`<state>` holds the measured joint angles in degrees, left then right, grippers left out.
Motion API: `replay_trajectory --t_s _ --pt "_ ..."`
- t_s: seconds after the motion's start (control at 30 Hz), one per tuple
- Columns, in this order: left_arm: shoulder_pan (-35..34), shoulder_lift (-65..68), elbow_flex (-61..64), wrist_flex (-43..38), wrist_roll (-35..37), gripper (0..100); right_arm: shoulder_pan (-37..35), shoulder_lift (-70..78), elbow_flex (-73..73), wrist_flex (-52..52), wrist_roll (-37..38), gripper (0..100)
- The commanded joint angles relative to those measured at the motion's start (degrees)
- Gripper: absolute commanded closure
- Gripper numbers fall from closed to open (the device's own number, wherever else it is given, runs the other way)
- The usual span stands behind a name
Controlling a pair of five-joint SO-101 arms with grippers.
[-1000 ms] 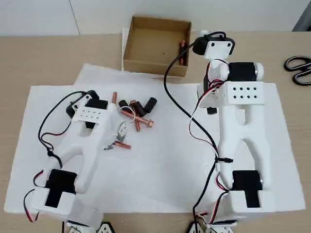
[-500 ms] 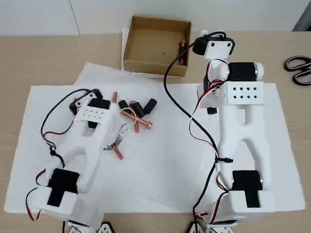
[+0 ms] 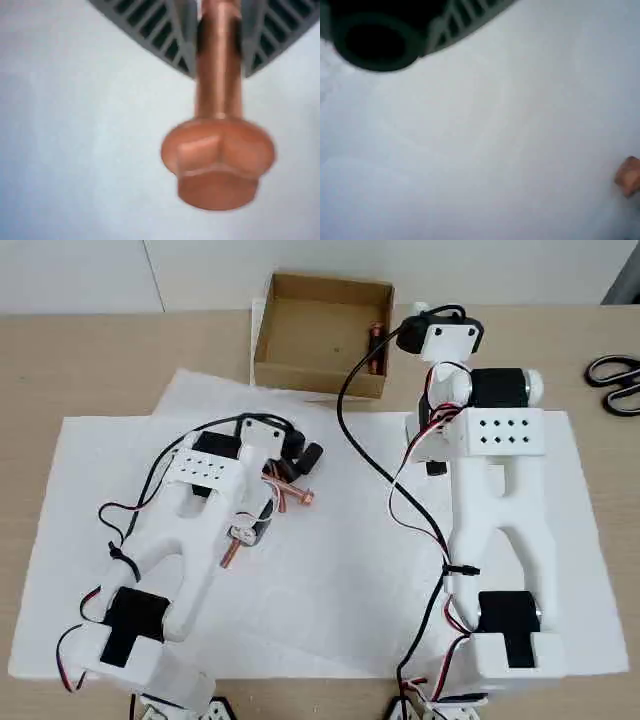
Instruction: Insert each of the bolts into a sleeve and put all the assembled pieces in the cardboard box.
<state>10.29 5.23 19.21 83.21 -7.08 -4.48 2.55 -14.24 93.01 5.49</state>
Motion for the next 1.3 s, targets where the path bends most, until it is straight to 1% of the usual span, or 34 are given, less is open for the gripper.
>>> replay_trajectory --t_s 0.0,0.13,0.27,0.57,0.67,0.83,1.0,1.17,1.27 --pt "-1.14 -1.14 -1.54 0.53 -2.37 99 -0.04 -3.3 -0.35 -0.66 -0.18 99.5" --pt "-3.43 -1.58 -2.68 0.79 -1.41 98 -0.04 -3.3 -0.26 -0.66 -0.18 99.5" --pt "-4.75 -1.67 -3.21 0.09 -1.49 89 -0.04 -3.3 -0.26 -0.75 -0.18 99.5" --pt "-4.75 -0.97 -2.51 -5.89 -1.58 89 -0.04 -3.03 -0.26 -0.75 -0.18 99.5" --pt "-5.01 1.32 -2.15 -6.95 -2.29 89 -0.04 -3.03 -0.26 -0.75 -0.18 99.5" --pt "-5.01 7.03 -2.42 -8.62 -2.2 89 -0.04 -3.03 -0.26 -0.75 -0.18 99.5" --pt "-5.01 8.09 -2.42 -8.88 -2.11 89 0.04 -3.03 -0.26 -0.75 -0.18 99.5" --pt "-4.75 8.62 -2.15 -8.53 -1.32 100 0.04 -3.03 -0.26 -0.84 -0.18 99.5" --pt "-4.84 8.62 -2.15 -8.44 1.76 99 0.04 -3.03 -0.26 -0.84 -0.18 99.5"
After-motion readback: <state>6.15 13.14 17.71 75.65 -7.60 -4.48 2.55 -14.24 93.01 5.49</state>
